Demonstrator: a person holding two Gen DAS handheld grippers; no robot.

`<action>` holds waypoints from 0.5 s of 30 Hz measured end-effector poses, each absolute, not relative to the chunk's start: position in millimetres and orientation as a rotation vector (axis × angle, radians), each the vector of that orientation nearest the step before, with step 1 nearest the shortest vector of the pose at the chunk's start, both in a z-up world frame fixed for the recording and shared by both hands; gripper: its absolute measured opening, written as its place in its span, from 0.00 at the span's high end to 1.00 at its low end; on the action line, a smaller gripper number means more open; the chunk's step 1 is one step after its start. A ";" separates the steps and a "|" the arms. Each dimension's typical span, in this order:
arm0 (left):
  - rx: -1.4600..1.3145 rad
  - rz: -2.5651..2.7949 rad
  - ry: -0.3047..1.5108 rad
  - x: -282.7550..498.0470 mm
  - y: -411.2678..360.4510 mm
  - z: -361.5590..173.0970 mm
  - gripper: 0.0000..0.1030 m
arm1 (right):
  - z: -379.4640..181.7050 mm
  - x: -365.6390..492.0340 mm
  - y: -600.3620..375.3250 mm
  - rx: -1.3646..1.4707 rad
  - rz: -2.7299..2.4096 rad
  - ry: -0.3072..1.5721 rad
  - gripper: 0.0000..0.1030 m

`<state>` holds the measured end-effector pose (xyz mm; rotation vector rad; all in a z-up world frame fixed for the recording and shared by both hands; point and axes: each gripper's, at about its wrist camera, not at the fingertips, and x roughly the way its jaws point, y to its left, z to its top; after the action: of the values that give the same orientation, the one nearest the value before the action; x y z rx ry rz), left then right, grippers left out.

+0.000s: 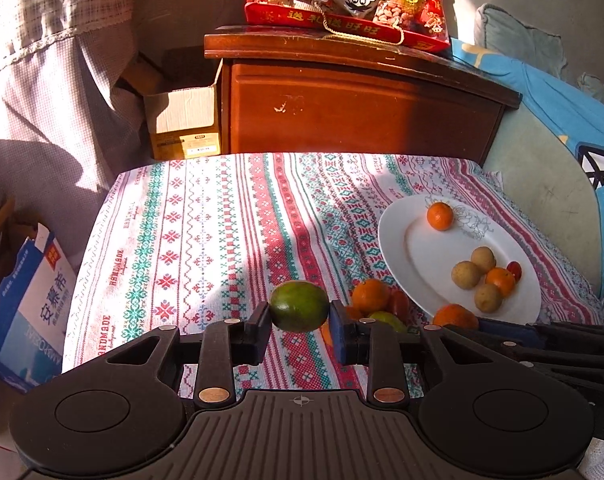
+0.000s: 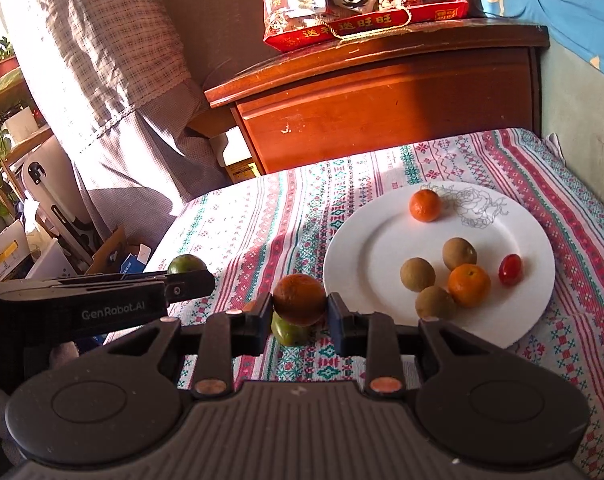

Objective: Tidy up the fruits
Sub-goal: 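Grasp a green lime with the left tool while the right tool grasps a mandarin, then carry lime and mandarin onto the white plate and open both tools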

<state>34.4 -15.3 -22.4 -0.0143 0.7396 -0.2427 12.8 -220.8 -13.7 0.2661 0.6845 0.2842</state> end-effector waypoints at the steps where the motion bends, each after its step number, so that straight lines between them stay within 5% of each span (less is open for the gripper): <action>1: -0.013 -0.256 0.723 33.8 -19.1 -15.6 0.73 | -8.7 14.4 -224.1 0.262 0.282 0.676 0.71; 15: -0.079 -0.369 0.717 59.1 -62.1 12.1 0.73 | 8.6 55.4 -288.0 0.288 0.167 0.637 0.71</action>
<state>59.1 -62.1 12.1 -0.0785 0.7166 -0.3686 55.4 -288.0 8.6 0.2877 0.6373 0.1670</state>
